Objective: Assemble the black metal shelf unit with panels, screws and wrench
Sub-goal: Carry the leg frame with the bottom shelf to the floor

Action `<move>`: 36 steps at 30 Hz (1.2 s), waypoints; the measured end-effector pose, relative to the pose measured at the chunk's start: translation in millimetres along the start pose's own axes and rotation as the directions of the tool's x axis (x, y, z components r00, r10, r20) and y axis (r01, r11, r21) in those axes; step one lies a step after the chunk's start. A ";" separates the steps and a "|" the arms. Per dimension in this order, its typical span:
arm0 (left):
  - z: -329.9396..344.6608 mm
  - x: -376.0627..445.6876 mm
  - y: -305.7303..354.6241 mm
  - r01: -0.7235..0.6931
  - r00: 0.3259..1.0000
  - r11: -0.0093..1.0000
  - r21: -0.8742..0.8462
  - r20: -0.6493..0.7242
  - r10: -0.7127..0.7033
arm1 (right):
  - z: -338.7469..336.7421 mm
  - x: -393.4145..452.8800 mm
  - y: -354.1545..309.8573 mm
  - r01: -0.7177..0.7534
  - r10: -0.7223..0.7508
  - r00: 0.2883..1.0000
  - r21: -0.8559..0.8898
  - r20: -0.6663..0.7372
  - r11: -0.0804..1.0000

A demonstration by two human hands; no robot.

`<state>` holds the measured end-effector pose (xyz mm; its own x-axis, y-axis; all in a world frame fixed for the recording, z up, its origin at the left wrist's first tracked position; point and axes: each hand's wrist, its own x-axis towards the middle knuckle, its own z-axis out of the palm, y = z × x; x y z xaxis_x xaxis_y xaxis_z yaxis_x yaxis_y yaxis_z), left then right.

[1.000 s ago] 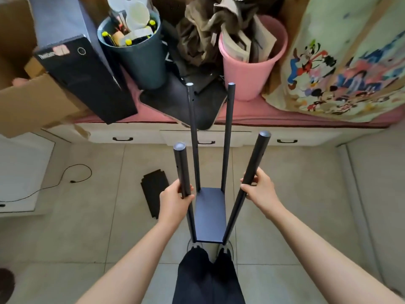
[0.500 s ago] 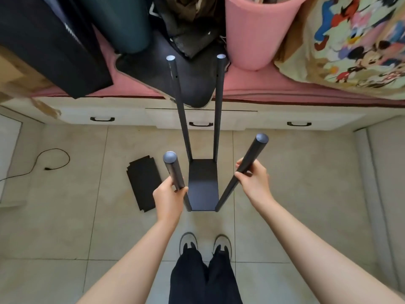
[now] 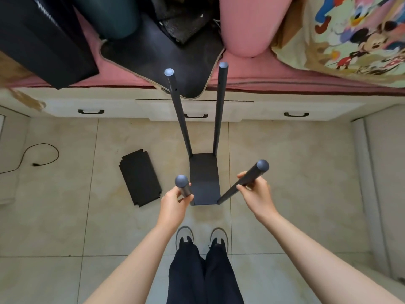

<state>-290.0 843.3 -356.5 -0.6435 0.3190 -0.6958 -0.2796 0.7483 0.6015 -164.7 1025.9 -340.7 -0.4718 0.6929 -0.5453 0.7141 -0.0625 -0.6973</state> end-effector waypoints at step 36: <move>1.5 -43.9 -45.9 0.066 0.998 0.998 -0.011 0.022 -0.066 | 5.1 -55.3 47.6 -0.207 0.218 0.964 -0.088 0.153 0.974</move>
<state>-247.8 795.8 -354.2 -0.6075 0.2818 -0.7426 -0.3296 0.7612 0.5585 -107.3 981.0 -346.0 -0.3781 0.5439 -0.7491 0.8389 -0.1410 -0.5257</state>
